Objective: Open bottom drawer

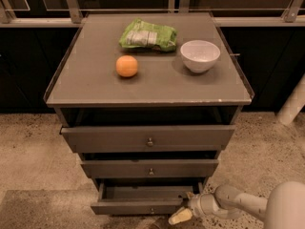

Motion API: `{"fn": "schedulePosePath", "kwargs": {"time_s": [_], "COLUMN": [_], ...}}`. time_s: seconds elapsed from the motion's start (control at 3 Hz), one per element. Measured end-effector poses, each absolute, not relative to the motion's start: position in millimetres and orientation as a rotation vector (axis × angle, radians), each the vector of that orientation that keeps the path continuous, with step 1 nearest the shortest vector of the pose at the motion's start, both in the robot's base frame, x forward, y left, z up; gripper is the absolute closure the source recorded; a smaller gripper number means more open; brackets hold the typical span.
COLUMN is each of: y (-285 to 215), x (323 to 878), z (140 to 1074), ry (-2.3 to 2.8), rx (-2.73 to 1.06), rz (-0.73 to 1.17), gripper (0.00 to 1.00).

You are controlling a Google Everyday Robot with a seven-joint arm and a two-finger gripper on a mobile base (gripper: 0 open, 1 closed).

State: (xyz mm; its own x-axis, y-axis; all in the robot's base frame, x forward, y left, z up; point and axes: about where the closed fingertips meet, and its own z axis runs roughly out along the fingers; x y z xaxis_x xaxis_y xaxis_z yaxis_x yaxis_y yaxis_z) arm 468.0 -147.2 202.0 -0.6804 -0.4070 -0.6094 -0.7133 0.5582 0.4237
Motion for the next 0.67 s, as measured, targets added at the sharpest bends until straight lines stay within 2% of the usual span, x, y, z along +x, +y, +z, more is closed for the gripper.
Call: {"fn": "schedulePosePath", "kwargs": {"time_s": [0.67], "y": [-155.0], "x": [462.0], "z": [204.0], "ry": [2.343], "rx": [-0.821], "rz": [0.972], "gripper": [0.00]}}
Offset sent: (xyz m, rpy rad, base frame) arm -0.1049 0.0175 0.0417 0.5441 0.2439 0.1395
